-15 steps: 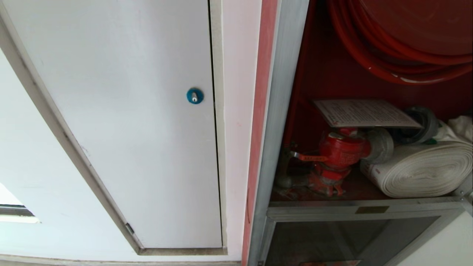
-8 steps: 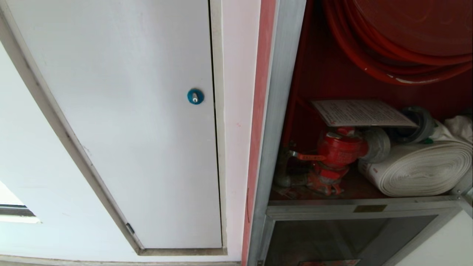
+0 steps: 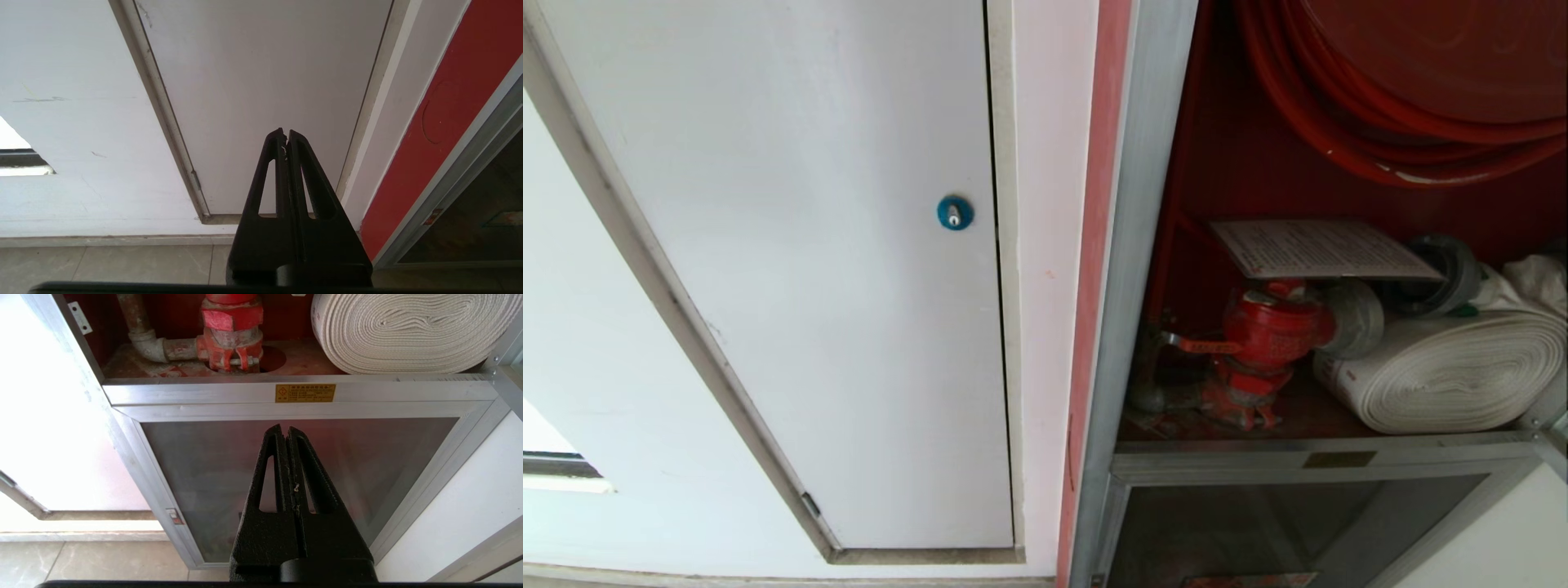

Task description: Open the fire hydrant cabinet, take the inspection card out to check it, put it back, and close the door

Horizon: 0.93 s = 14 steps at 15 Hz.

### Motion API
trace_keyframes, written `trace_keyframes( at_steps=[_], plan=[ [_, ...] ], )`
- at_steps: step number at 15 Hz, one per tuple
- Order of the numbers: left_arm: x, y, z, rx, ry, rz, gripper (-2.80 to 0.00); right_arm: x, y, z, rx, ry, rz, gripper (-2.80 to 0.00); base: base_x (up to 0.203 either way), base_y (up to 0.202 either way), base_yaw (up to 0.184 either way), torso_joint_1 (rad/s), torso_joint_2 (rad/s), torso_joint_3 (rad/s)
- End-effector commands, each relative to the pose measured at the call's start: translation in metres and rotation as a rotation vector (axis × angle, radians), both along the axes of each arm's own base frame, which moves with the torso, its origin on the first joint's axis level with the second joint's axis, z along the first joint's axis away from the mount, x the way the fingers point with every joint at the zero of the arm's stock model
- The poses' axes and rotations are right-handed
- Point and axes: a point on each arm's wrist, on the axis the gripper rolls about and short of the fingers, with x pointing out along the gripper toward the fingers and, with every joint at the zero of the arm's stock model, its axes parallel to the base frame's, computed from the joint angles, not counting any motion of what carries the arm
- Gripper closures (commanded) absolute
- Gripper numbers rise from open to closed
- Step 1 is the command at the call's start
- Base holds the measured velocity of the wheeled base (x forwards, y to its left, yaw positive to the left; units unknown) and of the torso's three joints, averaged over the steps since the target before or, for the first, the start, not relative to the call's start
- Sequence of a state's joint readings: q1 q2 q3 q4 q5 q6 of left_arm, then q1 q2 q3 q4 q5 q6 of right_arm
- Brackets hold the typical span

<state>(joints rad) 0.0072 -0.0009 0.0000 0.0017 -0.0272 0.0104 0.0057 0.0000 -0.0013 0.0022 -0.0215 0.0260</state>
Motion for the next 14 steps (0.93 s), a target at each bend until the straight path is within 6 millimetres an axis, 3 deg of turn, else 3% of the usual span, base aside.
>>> trace_keyframes(
  at_steps=[1, 14],
  plan=[
    [0.0001, 0.0, 0.0, -0.001, 0.001, 0.0, 0.0, 0.0001, 0.0, 0.0, 0.001, 0.002, 0.0, 0.0, 0.0, 0.0, 0.0, 0.0, 0.0, 0.0],
    [0.0001, 0.0, 0.0, -0.001, 0.001, 0.0, 0.0, 0.0001, 0.0001, 0.0, -0.001, 0.002, 0.003, 0.0, 0.0, 0.0, 0.0, 0.0, 0.0, 0.0]
  ],
)
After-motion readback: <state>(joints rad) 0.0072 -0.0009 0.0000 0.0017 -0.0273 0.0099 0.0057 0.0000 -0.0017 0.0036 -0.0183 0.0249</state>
